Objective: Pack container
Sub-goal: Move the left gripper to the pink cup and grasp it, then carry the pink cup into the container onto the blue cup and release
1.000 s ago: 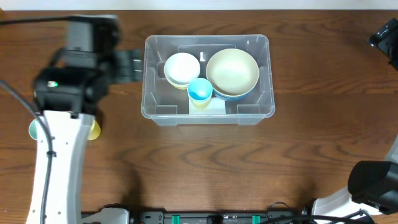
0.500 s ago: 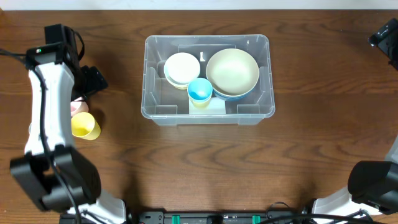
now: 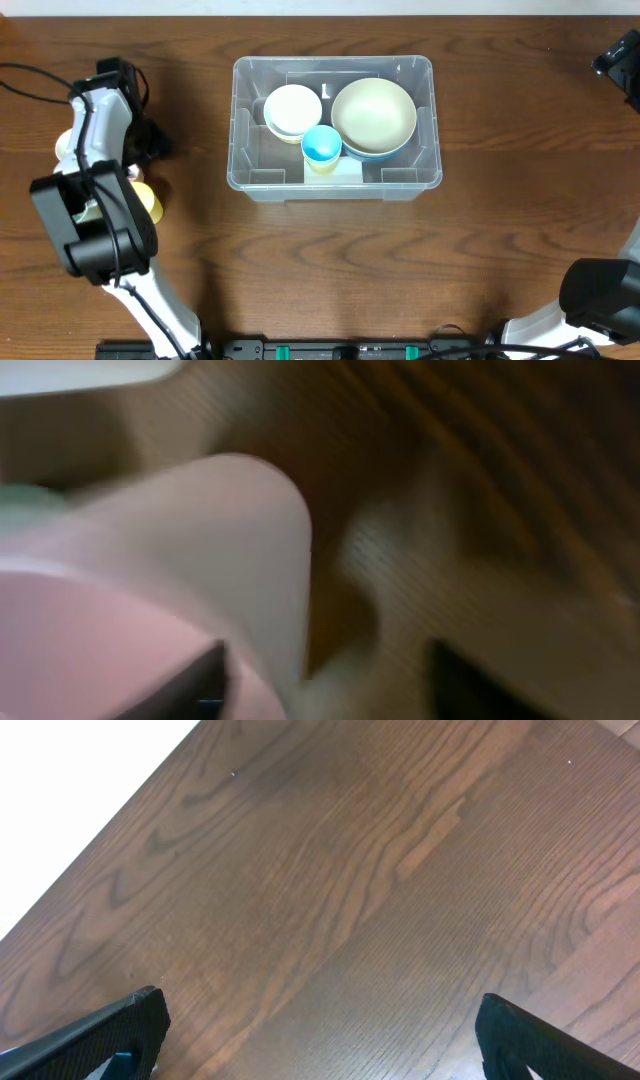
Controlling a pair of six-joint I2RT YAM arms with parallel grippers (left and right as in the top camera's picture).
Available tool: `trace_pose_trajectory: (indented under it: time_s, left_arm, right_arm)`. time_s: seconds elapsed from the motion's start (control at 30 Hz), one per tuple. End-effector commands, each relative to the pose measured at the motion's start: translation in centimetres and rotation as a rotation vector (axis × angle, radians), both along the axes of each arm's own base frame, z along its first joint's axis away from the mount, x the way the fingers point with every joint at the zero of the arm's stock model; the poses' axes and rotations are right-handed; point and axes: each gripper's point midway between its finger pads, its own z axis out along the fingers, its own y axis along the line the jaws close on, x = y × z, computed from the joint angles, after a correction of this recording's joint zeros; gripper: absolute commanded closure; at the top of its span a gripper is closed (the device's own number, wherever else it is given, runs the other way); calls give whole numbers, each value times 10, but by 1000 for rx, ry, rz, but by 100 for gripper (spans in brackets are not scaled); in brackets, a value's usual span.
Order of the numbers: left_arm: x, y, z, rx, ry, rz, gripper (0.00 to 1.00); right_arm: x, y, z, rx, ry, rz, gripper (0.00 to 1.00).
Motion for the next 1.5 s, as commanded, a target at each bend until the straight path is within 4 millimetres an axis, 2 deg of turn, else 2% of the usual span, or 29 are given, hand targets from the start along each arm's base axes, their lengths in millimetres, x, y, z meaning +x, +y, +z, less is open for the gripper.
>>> trace_pose_trajectory:
  time_s: [0.0, 0.07, 0.13, 0.23, 0.33, 0.5, 0.63, 0.8, 0.93, 1.03, 1.17, 1.3, 1.47]
  left_arm:
    - [-4, 0, -9, -8, 27, 4, 69]
    - [-2, -6, -8, -41, 12, 4, 85]
    - [1, -11, -5, -68, -3, 2, 94]
    - [9, -27, 3, -150, -42, -50, 94]
    - [19, -48, 22, -218, -105, -109, 94]
    - [31, -91, 78, -272, -254, -275, 94]
    - [28, -128, 138, -236, -392, -431, 94]
    - [5, -187, 207, -210, -559, -667, 94]
    - [-15, -238, 236, -214, -636, -876, 94]
    - [-22, -268, 235, -232, -632, -983, 94]
    - [-21, -299, 219, -253, -597, -1077, 94]
    - [-11, -323, 195, -269, -559, -1129, 94]
    - [1, -341, 157, -287, -481, -1151, 94]
  right_arm:
    - [-1, -3, -1, 2, 0, -21, 1]
    - [-1, -3, -1, 2, 0, -21, 1]
    - [-1, -3, -1, 2, 0, -21, 1]
    - [-1, -3, -1, 2, 0, -21, 1]
    - [-1, -3, -1, 2, 0, -21, 1]
    - [-1, -3, -1, 2, 0, -21, 1]
    - [-1, -3, -1, 2, 0, -22, 1]
    - [-1, -3, -1, 2, 0, -21, 1]
    - [-1, -3, -1, 2, 0, -21, 1]
    - [-1, -4, -1, 1, 0, -22, 1]
    - [-1, -3, -1, 2, 0, -21, 1]
    - [-1, -3, -1, 2, 0, -22, 1]
    - [-1, -3, -1, 2, 0, -21, 1]
